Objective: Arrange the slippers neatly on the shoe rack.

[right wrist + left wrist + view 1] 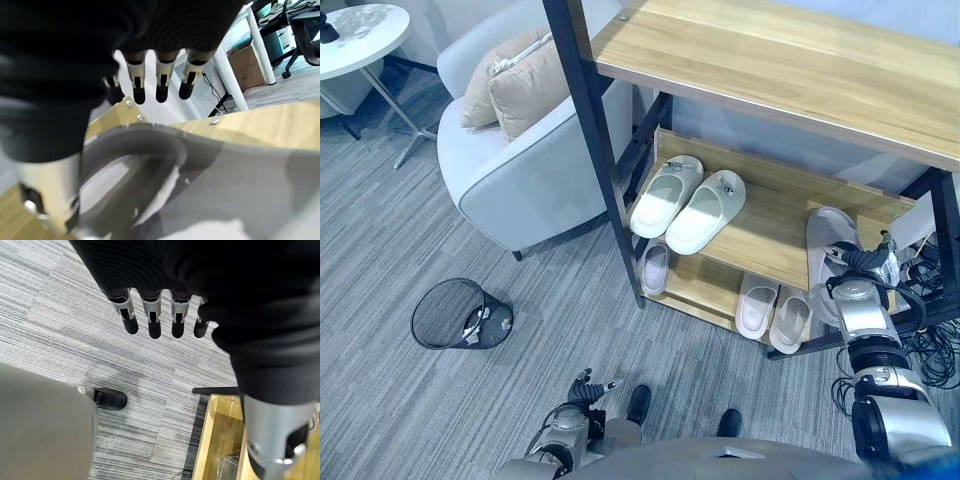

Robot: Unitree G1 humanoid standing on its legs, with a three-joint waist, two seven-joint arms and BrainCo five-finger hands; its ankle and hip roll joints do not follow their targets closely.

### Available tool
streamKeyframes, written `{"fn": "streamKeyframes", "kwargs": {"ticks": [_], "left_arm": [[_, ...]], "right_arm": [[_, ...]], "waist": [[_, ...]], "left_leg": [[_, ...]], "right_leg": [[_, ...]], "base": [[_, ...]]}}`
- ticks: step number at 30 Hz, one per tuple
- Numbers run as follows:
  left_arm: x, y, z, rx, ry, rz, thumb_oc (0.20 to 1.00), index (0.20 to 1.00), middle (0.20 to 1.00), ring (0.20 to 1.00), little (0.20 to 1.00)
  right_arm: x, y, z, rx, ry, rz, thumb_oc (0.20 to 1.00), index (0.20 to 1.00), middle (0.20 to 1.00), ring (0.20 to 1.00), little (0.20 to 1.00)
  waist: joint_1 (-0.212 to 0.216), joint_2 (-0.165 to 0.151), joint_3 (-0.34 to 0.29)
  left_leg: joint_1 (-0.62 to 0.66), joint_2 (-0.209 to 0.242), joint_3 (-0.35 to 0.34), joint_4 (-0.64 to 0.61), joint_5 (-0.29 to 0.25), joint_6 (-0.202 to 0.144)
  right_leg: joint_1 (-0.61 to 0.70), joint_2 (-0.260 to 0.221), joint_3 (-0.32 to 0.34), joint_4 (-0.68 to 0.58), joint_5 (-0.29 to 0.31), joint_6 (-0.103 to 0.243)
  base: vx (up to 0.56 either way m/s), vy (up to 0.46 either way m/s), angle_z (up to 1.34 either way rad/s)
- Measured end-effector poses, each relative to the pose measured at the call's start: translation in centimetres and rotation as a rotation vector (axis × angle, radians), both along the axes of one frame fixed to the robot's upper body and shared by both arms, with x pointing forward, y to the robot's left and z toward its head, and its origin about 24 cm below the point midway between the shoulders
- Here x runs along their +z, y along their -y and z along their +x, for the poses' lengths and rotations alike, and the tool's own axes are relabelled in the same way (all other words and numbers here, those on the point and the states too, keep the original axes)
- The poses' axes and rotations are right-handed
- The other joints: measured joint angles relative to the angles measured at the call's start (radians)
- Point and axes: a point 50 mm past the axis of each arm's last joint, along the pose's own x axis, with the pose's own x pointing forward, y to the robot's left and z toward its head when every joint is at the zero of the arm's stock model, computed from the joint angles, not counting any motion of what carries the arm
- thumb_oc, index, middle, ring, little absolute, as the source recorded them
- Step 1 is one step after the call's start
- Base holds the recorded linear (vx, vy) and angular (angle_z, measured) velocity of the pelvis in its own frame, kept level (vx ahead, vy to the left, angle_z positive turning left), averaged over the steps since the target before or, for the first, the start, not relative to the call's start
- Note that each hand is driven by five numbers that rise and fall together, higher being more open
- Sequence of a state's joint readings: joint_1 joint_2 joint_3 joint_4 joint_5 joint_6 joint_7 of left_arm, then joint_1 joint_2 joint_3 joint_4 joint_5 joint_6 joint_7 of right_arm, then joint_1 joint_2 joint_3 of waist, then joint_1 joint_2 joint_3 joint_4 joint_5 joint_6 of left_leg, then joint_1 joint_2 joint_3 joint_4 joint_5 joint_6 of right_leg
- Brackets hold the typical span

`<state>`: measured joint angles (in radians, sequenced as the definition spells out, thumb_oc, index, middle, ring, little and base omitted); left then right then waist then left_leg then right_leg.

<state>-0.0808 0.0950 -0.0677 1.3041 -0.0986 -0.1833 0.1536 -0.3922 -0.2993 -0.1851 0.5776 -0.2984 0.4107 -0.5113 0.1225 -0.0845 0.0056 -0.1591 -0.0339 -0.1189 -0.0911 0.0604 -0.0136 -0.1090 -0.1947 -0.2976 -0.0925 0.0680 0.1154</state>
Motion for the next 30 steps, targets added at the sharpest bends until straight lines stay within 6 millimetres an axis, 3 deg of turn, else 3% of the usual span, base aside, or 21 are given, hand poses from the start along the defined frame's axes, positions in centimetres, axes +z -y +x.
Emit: {"fn": "streamKeyframes", "kwargs": {"ticks": [5,6,8,20,30], "left_arm": [[0.0,0.2,0.2,0.002,0.007,0.0,1.0,1.0,1.0,1.0,1.0],[0.1,0.2,0.2,0.003,0.008,-0.001,1.0,1.0,1.0,1.0,1.0],[0.0,0.3,0.2,0.01,0.009,-0.005,1.0,1.0,1.0,1.0,1.0],[0.2,0.2,0.5,0.008,0.028,-0.003,1.0,1.0,1.0,1.0,1.0],[0.1,0.0,0.4,0.009,0.02,0.001,1.0,1.0,1.0,1.0,1.0]], "right_arm": [[1.6,1.2,0.7,0.014,-0.018,-0.023,1.0,1.0,1.0,1.0,1.0],[2.0,1.4,0.9,0.029,-0.022,-0.04,0.865,0.865,0.865,0.865,0.865],[2.6,1.1,1.6,0.076,-0.034,-0.046,0.2,0.2,0.2,0.2,0.2],[2.0,1.4,1.7,0.15,-0.163,-0.175,0.2,0.2,0.2,0.2,0.2],[0.7,0.6,1.1,0.182,-0.117,-0.195,0.2,0.2,0.2,0.2,0.2]], "waist": [[0.001,0.012,0.01],[0.002,0.014,0.012],[0.001,0.021,0.017],[0.002,0.015,0.029],[-0.002,0.006,0.029]], "left_leg": [[-0.015,-0.003,-0.005,0.003,0.001,0.001],[-0.02,-0.003,-0.005,0.004,0.001,0.001],[-0.024,-0.003,-0.005,0.006,0.001,0.001],[-0.008,-0.001,-0.005,0.006,0.001,0.001],[0.01,0.0,-0.003,0.006,0.001,0.001]], "right_leg": [[-0.011,-0.003,-0.007,0.0,0.0,0.001],[-0.016,-0.003,-0.007,0.0,0.0,0.001],[-0.019,-0.002,-0.007,0.0,0.0,0.001],[-0.003,0.0,-0.007,0.0,0.0,0.0],[0.016,0.001,-0.006,0.0,0.0,-0.001]], "base": [[-0.01,0.023,0.03],[0.0,0.0,0.0],[0.02,0.005,0.0],[0.0,0.001,0.0],[0.0,0.0,0.0]]}}
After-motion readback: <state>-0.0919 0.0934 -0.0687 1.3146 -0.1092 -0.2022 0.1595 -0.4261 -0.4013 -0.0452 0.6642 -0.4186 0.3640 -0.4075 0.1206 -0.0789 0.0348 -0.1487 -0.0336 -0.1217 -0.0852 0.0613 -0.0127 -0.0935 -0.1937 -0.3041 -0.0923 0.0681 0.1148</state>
